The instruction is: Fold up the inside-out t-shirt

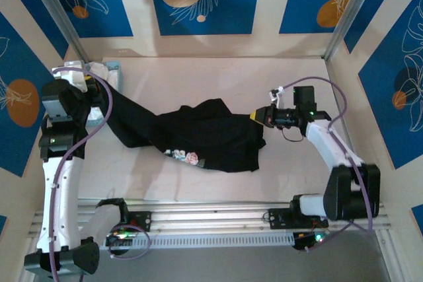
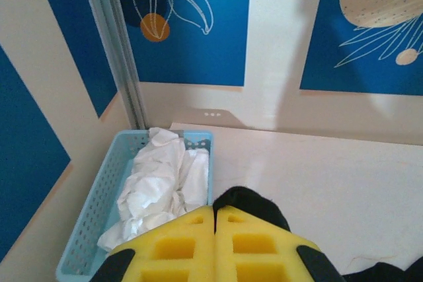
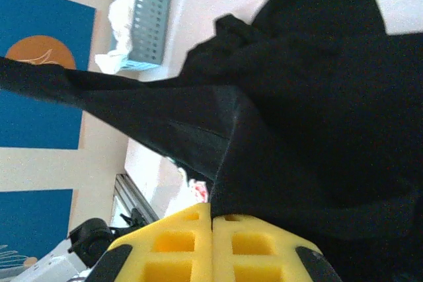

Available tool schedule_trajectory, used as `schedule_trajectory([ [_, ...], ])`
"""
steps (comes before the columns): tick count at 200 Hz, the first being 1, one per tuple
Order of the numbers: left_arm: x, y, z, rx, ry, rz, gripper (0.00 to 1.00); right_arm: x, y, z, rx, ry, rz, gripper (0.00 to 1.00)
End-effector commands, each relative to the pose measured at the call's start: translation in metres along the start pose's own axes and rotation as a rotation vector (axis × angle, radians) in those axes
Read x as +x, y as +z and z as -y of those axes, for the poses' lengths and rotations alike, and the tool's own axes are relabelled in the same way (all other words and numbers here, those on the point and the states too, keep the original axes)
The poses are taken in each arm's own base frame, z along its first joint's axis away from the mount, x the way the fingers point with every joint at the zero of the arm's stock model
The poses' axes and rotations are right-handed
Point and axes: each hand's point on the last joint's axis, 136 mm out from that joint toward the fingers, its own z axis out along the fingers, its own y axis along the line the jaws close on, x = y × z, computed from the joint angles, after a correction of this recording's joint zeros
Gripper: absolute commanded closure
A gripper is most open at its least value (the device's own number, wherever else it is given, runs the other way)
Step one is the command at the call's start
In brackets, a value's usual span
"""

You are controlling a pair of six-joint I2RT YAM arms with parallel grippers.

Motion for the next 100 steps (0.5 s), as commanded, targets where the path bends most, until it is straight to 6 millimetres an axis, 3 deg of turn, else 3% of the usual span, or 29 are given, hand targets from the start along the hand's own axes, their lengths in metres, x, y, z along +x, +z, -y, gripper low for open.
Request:
schedule_trajectory([
  [1, -0.003, 0.006, 0.004, 0.035, -0.039, 0.034, 1.0, -0.002, 0.016, 0.011, -0.03, 0.024, -0.032, 1.0],
  [50, 0.007, 0.013, 0.006, 0.042, -0.038, 0.02, 1.0, -0.004, 0.042, 0.045, -0.009, 0.074, -0.08, 0.95],
  [100, 0.006, 0.013, 0.009, 0.061, -0.044, 0.025, 1.0, 0.002, 0.036, 0.058, 0.048, 0.062, -0.061, 0.81],
])
